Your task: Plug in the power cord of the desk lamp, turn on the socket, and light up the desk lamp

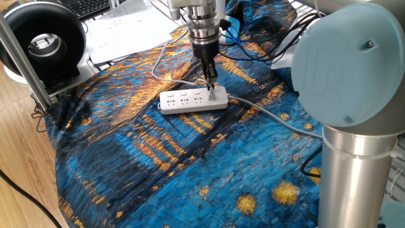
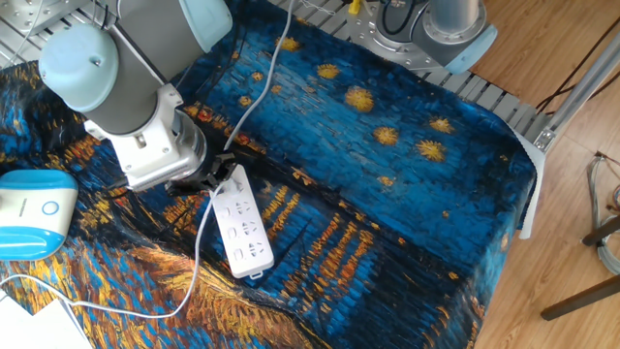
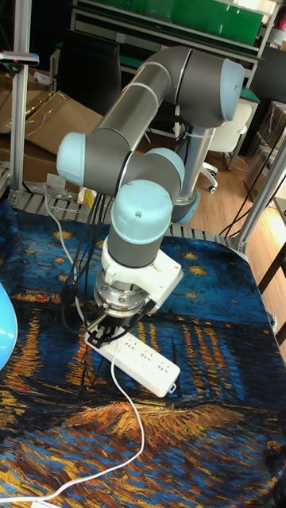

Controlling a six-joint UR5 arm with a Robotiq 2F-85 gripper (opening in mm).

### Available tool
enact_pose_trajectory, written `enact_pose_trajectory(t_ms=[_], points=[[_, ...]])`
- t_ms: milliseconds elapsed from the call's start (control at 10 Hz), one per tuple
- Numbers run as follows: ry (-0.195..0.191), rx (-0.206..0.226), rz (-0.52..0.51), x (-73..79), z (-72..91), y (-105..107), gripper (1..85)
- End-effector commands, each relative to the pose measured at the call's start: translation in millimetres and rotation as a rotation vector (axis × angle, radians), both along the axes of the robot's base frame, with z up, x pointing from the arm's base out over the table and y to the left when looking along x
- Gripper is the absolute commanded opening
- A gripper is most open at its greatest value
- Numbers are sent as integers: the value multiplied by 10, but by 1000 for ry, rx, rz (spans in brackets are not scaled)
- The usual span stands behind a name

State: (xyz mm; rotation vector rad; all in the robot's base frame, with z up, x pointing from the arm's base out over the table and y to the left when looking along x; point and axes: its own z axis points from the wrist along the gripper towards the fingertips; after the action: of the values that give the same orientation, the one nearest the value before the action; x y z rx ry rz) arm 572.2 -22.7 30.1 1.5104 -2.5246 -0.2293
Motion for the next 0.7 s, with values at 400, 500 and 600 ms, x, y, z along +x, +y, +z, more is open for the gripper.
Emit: enact_pose_trajectory(t_ms=[400, 500, 600], points=[[32, -16, 49, 40, 185, -207, 13], [35, -7, 38, 7, 215, -169, 13], [36, 7, 32, -15, 202, -135, 13]])
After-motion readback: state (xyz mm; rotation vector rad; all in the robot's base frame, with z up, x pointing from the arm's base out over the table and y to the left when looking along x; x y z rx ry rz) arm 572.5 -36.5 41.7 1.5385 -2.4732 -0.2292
